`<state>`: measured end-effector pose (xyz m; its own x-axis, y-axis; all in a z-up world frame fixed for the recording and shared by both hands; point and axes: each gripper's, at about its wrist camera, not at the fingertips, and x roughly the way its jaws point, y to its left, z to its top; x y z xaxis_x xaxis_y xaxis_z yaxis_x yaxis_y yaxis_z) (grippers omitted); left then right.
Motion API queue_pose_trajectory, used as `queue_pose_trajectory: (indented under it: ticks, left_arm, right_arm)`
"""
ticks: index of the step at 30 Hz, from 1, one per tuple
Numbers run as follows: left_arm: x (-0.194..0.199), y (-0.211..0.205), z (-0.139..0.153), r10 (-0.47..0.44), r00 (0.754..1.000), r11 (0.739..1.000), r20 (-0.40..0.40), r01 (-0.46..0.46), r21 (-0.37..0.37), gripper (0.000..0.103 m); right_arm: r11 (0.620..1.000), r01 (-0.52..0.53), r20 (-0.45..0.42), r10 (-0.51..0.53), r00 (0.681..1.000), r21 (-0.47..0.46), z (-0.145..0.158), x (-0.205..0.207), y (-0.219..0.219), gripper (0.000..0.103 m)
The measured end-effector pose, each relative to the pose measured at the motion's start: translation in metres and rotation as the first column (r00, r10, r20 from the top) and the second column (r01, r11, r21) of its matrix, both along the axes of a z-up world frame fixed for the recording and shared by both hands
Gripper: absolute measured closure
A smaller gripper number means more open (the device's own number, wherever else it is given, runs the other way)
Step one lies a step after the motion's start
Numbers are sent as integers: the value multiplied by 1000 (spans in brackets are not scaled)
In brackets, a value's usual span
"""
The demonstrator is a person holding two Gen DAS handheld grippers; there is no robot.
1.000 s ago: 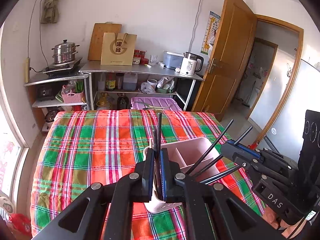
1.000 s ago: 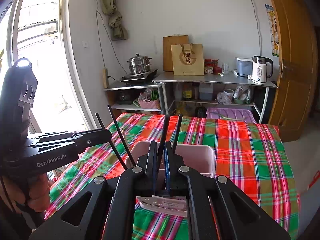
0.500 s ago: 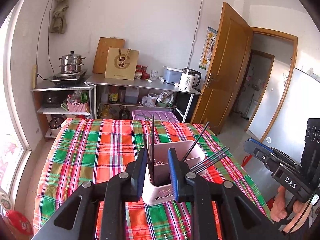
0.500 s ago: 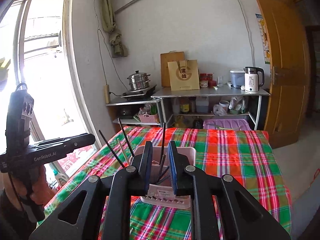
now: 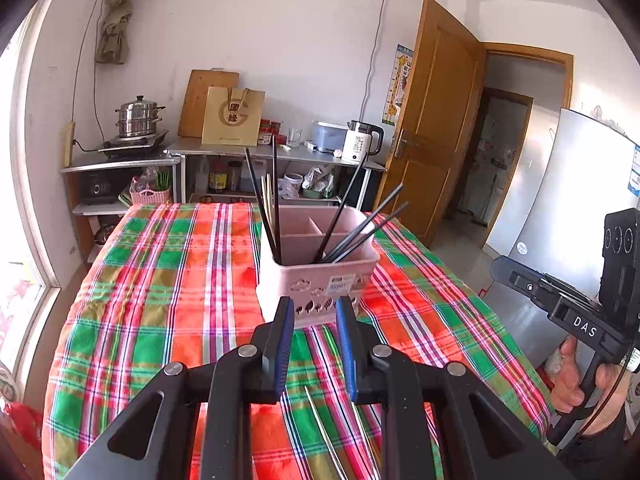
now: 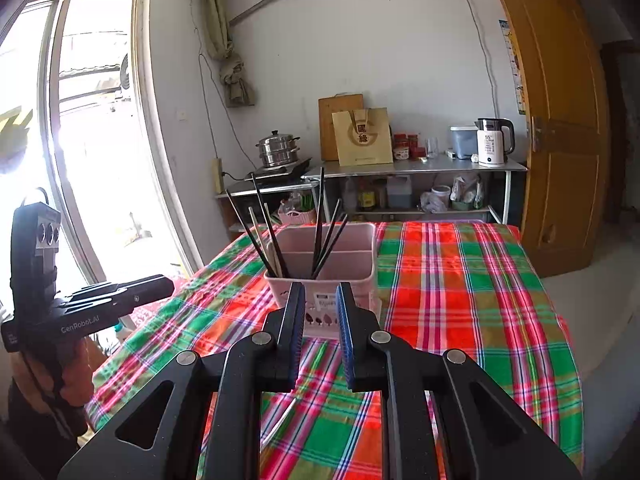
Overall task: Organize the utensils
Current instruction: 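Move both open tools back down toward the last chopsticks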
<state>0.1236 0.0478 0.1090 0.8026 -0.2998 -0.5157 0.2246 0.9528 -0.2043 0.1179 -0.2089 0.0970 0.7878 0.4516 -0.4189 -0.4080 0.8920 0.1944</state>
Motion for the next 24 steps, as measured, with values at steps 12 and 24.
queue_pose_trajectory:
  ticks: [12,24]
  left_arm:
    - [-13,-12,-73,-31,987,1000,-156,30,-7,82]
    - [9,-26,-124,-59,957,998,-285,63,4,82]
  right_arm:
    - [1000,1,-128,1,992,14,-51,-14,-5,87]
    - [1000,-23,-215,23,976,2,-86,-4,8,87]
